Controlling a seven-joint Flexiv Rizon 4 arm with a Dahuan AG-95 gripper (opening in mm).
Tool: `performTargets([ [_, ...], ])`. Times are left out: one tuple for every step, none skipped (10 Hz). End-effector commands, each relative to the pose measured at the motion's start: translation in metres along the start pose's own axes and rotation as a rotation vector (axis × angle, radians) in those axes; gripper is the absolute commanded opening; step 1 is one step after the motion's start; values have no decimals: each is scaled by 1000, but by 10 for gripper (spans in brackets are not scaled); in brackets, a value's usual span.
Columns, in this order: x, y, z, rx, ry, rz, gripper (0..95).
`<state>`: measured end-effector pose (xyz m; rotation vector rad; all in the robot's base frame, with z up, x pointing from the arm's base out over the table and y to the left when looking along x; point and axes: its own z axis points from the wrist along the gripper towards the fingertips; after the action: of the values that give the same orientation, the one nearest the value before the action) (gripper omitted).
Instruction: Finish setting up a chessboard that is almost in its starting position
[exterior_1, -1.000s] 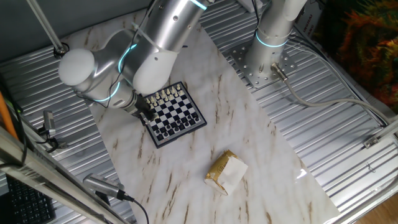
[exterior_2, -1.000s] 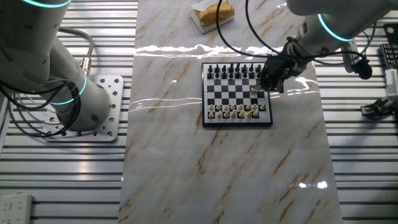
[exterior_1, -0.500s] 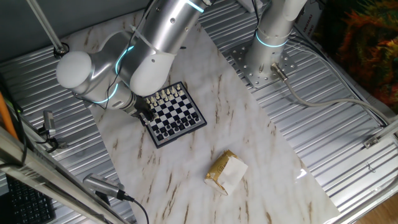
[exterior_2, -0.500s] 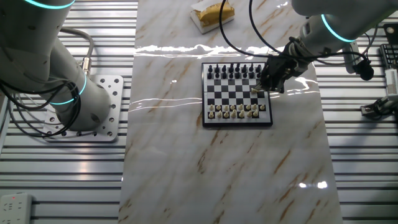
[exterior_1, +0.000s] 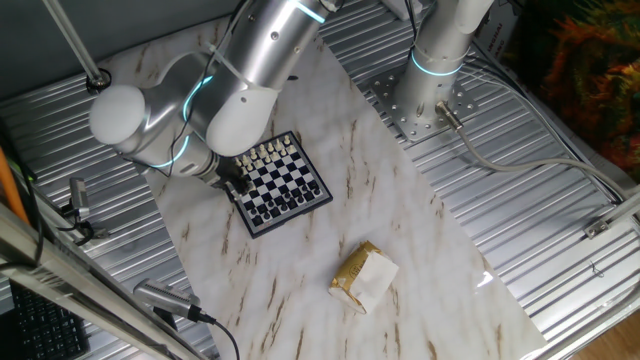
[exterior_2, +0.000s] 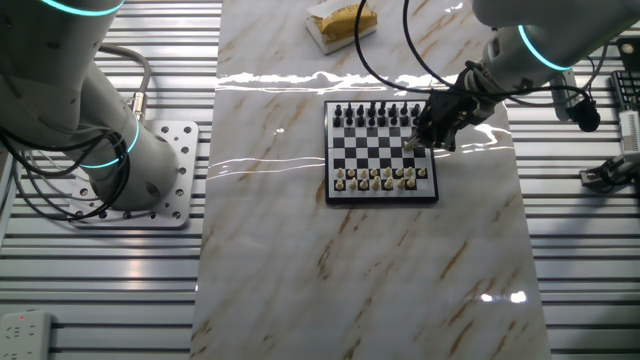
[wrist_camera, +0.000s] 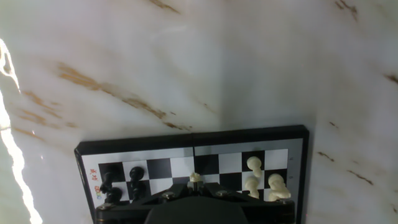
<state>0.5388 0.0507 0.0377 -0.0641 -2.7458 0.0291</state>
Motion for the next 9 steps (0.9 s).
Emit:
performTargets([
  [0, 0, 1, -1, 9, 2, 0],
  [1, -1, 1, -1, 15, 3, 0],
  [2, -1, 2, 0, 17, 3, 0],
  [2, -1, 2, 0, 20, 3, 0],
  [1, -1, 2, 0, 20, 3, 0],
  [1, -1, 2, 0, 20, 2, 0],
  [1, -1, 2, 0, 20, 1, 0],
  [1, 0, 1, -1, 28, 0, 0],
  [1, 0, 0, 2, 37, -7, 0],
])
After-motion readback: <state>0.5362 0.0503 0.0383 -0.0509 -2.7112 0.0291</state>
